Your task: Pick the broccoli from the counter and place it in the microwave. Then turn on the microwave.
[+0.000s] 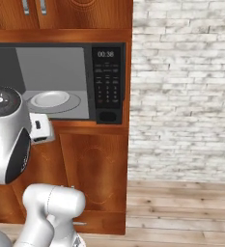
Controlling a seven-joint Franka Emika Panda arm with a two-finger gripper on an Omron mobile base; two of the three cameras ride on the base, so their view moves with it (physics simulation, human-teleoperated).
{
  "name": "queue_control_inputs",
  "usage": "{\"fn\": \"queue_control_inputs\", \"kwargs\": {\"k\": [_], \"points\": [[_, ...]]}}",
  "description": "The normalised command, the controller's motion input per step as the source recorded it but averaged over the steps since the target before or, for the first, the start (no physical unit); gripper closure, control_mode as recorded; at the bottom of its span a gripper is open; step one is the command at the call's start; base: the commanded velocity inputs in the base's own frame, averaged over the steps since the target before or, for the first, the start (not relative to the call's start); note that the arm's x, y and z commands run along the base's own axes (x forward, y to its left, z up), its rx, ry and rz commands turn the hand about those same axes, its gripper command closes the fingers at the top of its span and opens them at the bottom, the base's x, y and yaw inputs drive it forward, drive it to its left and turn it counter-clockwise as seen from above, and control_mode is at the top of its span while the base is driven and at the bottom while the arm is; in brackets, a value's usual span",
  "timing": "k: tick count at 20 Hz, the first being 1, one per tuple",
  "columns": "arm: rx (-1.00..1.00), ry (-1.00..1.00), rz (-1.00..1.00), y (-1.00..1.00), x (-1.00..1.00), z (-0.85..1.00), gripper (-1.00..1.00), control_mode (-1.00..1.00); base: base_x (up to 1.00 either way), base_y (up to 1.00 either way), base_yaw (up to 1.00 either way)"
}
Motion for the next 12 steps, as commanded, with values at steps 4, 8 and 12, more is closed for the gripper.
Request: {"fn": "queue_control_inputs", "kwargs": {"k": [4,8,12], "points": [[0.12,-0.15,-0.01,0.23,0.31,0.17,1.00,-1.00,0.00,0.00,0.00],[0.04,-0.11,-0.01,0.38,0.63,0.01,1.00,-1.00,0.00,0.00,0.00],[0.03,-0.08,0.00,0.20,0.68,0.01,1.00,-1.00,0.00,0.00,0.00]]}}
